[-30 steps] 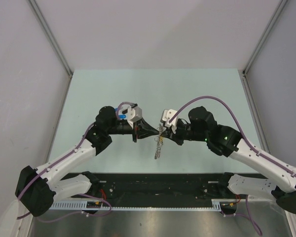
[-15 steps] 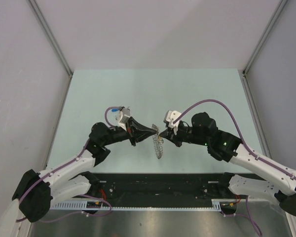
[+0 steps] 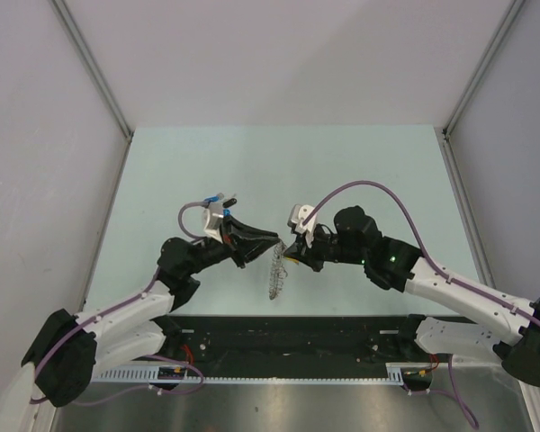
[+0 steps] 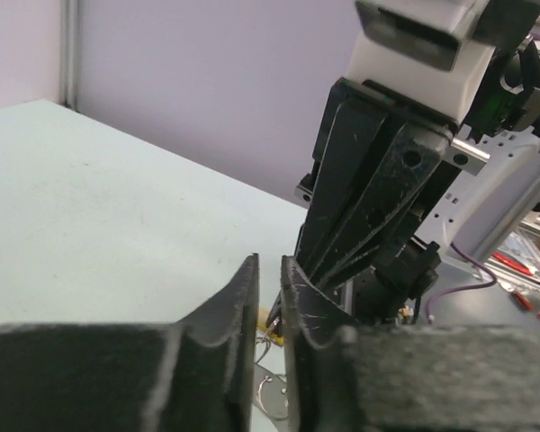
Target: Put the keys on the keyring
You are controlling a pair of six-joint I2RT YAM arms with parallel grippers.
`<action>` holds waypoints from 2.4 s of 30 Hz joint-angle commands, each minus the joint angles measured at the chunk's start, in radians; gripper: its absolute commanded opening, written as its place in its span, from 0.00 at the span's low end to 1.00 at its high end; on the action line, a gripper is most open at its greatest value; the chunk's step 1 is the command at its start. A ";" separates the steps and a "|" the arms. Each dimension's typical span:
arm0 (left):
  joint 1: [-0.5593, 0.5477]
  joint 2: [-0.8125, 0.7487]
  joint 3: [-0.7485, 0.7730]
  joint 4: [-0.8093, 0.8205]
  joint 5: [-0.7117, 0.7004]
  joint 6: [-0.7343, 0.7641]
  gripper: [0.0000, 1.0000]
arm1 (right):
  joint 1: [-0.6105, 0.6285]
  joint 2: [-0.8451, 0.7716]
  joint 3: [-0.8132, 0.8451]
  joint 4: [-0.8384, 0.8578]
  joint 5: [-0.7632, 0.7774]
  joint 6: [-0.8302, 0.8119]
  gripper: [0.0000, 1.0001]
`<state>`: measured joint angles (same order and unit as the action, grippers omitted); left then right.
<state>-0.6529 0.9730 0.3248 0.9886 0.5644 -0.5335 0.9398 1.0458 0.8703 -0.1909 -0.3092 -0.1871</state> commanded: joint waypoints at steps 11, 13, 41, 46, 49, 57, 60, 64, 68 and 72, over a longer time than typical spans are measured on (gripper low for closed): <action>0.107 -0.125 0.228 -0.623 0.167 0.377 0.47 | 0.005 -0.003 0.039 -0.039 -0.030 -0.026 0.00; 0.125 -0.062 0.319 -0.765 0.306 0.499 0.50 | 0.005 -0.003 0.055 -0.065 -0.030 -0.044 0.00; 0.044 0.270 0.586 -1.288 0.658 1.124 0.40 | 0.030 0.026 0.136 -0.180 -0.065 -0.161 0.00; 0.041 0.273 0.586 -1.338 0.667 1.153 0.39 | 0.031 0.029 0.136 -0.179 -0.053 -0.163 0.00; 0.041 0.270 0.583 -1.352 0.674 1.158 0.40 | 0.031 0.028 0.136 -0.176 -0.051 -0.161 0.00; 0.029 0.268 0.579 -1.343 0.684 1.132 0.39 | 0.036 0.025 0.136 -0.174 -0.044 -0.160 0.00; 0.012 0.279 0.571 -1.332 0.683 1.121 0.40 | 0.037 0.028 0.136 -0.174 -0.038 -0.158 0.00; -0.002 0.280 0.571 -1.343 0.680 1.119 0.39 | 0.037 0.030 0.136 -0.171 -0.030 -0.153 0.00; -0.004 0.273 0.569 -1.348 0.670 1.113 0.39 | 0.037 0.033 0.136 -0.168 -0.021 -0.146 0.00; -0.004 0.257 0.556 -1.341 0.652 1.095 0.40 | 0.037 0.028 0.134 -0.165 -0.010 -0.140 0.00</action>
<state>-0.6392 1.2530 0.8719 -0.2806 1.1103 0.5716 0.9741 1.0775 0.9451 -0.4339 -0.3519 -0.3332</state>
